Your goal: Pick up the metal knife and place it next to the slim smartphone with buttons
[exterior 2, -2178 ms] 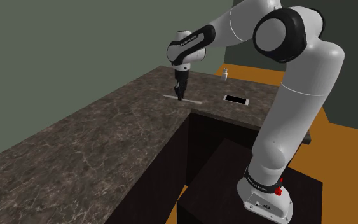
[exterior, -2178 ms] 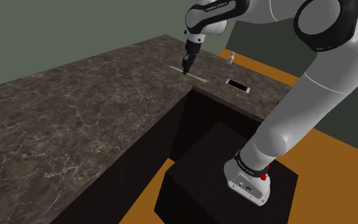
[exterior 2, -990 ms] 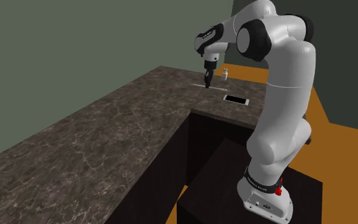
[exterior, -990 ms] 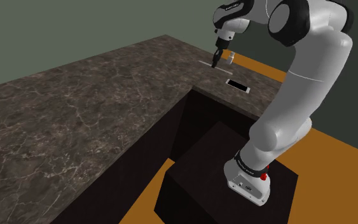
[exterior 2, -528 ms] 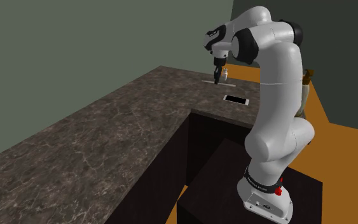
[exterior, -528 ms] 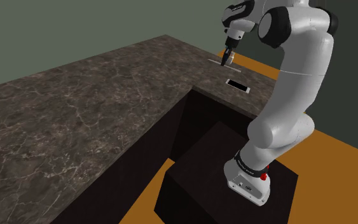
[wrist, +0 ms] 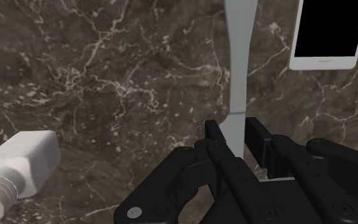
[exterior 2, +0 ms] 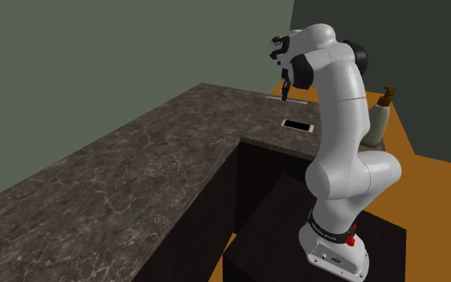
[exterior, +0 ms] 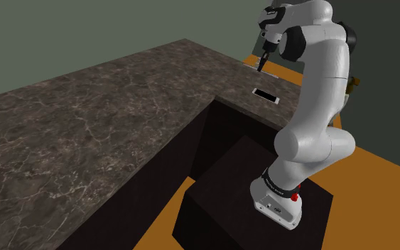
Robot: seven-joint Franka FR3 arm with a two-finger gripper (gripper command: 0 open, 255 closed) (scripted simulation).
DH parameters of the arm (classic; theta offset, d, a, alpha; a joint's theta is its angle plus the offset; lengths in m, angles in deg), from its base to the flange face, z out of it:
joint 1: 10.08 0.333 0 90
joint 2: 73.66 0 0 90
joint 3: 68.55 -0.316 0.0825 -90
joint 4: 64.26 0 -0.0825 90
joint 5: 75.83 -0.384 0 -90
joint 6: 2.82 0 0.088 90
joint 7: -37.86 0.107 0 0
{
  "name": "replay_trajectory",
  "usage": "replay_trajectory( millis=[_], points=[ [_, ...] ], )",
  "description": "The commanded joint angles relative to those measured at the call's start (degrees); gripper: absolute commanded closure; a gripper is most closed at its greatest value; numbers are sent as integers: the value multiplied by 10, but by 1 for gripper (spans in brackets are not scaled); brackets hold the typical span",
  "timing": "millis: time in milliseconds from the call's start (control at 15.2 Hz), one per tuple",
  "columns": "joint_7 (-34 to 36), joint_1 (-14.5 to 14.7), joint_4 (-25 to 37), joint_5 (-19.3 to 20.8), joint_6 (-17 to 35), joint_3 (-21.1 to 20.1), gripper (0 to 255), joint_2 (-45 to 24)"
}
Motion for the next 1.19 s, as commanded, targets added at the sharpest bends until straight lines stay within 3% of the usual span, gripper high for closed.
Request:
replay_trajectory(
  millis=[0, 792, 1122],
  points=[
    [-16, -41, 110, -15, -44, -4, 255, -68],
    [-25, -32, 34, -21, 41, -9, 255, -78],
    [-25, -32, 31, -21, 44, -9, 255, -79]
  ],
)
